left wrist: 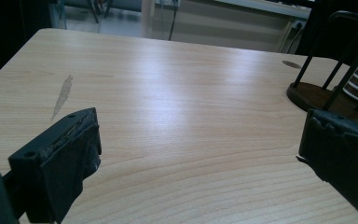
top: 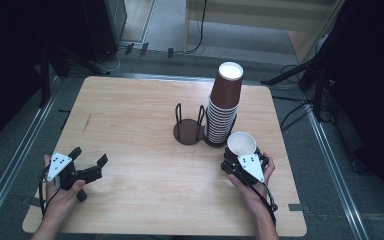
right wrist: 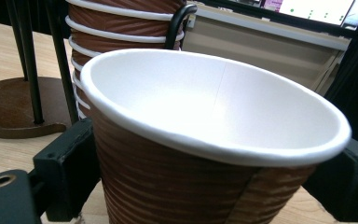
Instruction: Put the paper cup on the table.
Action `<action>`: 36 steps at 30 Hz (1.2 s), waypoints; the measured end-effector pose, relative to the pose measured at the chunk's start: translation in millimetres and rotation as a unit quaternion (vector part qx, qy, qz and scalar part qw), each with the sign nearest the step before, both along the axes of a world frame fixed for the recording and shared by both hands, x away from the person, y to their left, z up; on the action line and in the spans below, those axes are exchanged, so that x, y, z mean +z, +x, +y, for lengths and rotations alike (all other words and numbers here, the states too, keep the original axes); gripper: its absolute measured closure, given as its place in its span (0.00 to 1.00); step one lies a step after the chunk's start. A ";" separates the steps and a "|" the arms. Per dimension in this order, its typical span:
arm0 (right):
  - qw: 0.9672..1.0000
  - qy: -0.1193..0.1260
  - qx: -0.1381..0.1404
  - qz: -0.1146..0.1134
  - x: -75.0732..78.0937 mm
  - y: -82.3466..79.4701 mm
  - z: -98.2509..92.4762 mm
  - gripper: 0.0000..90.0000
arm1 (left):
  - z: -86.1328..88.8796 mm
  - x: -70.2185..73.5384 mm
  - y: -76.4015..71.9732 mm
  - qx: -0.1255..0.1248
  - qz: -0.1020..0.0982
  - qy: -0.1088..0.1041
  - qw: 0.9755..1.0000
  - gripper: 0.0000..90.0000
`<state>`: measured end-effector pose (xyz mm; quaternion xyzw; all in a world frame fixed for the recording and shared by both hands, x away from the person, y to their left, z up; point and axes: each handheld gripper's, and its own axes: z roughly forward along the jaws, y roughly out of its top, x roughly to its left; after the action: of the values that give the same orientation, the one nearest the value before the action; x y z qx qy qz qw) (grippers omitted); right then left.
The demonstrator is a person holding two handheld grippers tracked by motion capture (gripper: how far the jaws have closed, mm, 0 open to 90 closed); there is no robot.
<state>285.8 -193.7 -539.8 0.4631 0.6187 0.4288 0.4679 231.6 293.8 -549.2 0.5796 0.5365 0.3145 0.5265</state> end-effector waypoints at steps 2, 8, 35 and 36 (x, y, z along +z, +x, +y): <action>1.000 -0.002 -0.006 0.008 1.3 0.4 -1.3 0.04 | -0.4 0.1 -0.2 0.000 0.000 -0.001 1.000 0.00; 1.000 0.011 0.017 0.020 14.9 -5.0 -6.5 0.00 | -0.9 0.2 -0.6 0.000 0.002 0.002 1.000 0.00; 0.999 0.051 -0.002 -0.003 41.1 -42.4 -72.8 0.00 | 0.4 -1.5 -1.9 0.003 0.012 0.018 1.000 0.00; 0.999 0.053 -0.004 -0.003 40.3 -42.6 -75.6 0.00 | 0.2 -1.6 -2.1 0.003 0.012 0.020 1.000 0.00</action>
<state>243.2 -269.3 -499.5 0.4885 0.5922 0.4599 0.4462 229.6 294.0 -550.8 0.5926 0.5380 0.3198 0.5071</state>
